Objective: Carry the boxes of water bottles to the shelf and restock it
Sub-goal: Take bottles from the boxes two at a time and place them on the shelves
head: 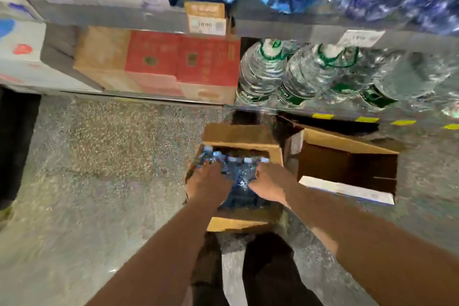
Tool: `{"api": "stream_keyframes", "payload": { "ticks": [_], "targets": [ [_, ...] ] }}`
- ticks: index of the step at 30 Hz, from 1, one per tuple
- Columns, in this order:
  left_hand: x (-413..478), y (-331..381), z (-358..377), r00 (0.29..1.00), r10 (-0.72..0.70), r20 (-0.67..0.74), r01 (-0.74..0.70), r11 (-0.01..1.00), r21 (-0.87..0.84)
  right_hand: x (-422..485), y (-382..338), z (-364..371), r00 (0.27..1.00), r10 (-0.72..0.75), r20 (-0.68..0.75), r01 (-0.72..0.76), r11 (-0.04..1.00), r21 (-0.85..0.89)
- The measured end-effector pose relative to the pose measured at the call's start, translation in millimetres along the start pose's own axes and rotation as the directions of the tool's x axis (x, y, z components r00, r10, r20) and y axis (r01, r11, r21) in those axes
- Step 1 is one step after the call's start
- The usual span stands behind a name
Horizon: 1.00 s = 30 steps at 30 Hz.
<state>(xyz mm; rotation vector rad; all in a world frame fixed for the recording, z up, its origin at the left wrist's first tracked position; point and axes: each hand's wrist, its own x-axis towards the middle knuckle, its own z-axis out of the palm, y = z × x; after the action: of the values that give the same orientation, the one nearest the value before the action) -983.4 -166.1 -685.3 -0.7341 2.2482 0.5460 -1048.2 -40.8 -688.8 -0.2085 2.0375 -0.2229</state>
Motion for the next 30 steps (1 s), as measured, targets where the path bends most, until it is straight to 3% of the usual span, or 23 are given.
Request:
{"api": "stream_keyframes", "payload": {
  "ticks": [2, 6, 12, 20, 26, 30],
  "targets": [
    [28.7, -13.1, 27.5, 0.999, -0.045, 0.028, 0.047, 0.996, -0.074, 29.4, 12.2, 30.9, 0.996, 0.074, -0.041, -0.072, 0.995, 0.068],
    [78.5, -36.7, 74.5, 0.987, -0.147, 0.056, 0.155, 0.974, -0.167, 82.1, 28.5, 80.7, 0.975, 0.224, 0.013, -0.219, 0.941, 0.257],
    [126.6, -73.2, 126.5, 0.921, -0.349, 0.174, 0.389, 0.858, -0.336, 155.0, 11.0, 145.8, 0.969, 0.244, 0.041, -0.232, 0.843, 0.485],
    [156.4, -88.5, 150.8, 0.924, -0.347, 0.158, 0.377, 0.894, -0.243, 209.2, 1.9, 203.0, 0.987, 0.154, 0.038, -0.154, 0.874, 0.461],
    [153.7, -87.5, 148.0, 0.922, -0.347, 0.171, 0.382, 0.890, -0.250, 208.4, -2.8, 182.6, 0.951, 0.254, 0.177, -0.308, 0.824, 0.475],
    [155.6, -90.9, 140.8, 0.888, -0.400, 0.227, 0.458, 0.813, -0.360, 208.6, 0.6, 184.1, 0.938, 0.284, 0.196, -0.345, 0.764, 0.545]
  ]
}}
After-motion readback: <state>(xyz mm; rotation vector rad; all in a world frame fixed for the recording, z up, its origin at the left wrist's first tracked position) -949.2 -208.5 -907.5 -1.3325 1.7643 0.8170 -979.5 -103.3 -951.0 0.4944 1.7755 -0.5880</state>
